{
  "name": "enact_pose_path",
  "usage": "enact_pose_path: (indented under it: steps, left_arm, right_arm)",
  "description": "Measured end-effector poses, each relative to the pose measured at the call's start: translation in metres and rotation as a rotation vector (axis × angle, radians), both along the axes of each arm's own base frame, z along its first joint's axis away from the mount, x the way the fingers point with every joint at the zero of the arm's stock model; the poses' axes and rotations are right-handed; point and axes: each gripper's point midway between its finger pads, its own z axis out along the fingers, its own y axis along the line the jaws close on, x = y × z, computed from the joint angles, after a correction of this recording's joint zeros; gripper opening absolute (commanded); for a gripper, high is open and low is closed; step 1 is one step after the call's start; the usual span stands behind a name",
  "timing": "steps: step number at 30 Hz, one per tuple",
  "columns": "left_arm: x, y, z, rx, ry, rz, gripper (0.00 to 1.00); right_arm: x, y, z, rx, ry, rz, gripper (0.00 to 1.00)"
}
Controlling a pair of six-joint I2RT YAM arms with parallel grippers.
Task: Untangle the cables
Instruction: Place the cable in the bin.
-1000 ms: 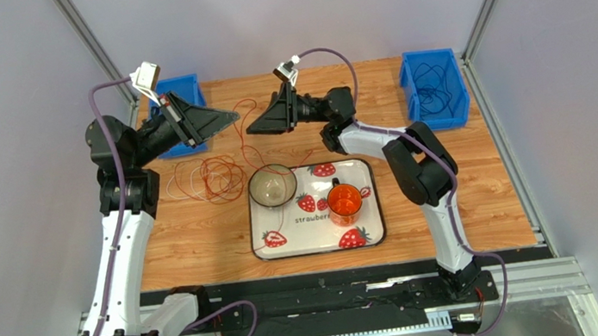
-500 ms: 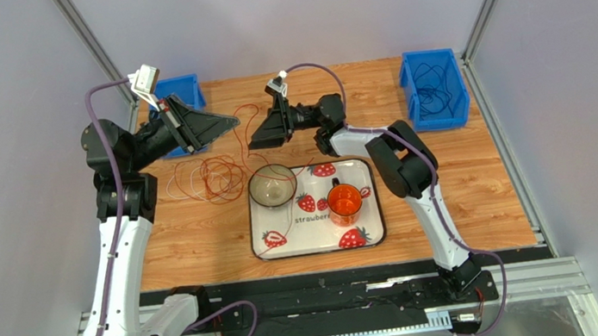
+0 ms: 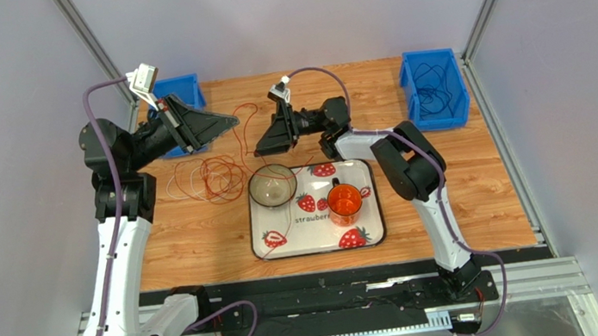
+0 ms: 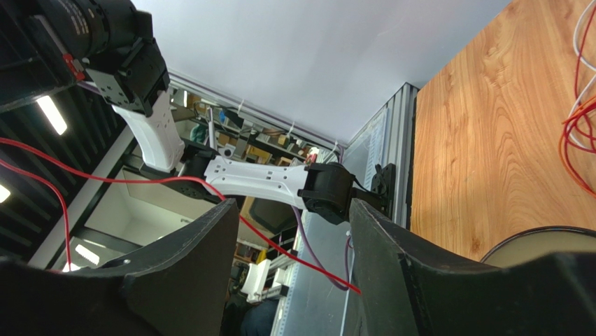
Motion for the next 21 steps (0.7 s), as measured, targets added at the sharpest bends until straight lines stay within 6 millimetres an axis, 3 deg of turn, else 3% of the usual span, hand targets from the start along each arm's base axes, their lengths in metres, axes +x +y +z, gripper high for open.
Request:
enact_pose_path:
  steps: [5,12,19,21]
  left_arm:
    - [-0.001,0.0,0.004,0.002,-0.016,0.001,0.0]
    - [0.001,0.0,0.007,0.012,-0.026,0.005,0.0]
    - [0.004,0.0,0.005,0.016,-0.022,0.01,0.0]
    - [0.005,0.0,0.005,0.017,-0.021,0.01,0.0]
  right_arm:
    - [-0.012,0.0,0.007,0.004,-0.025,0.016,0.58]
    - [-0.029,0.0,-0.002,-0.017,-0.017,0.045,0.52]
    - [-0.039,0.001,-0.002,-0.023,-0.025,0.065,0.31]
    - [-0.042,0.001,0.0,-0.02,-0.033,0.07,0.18]
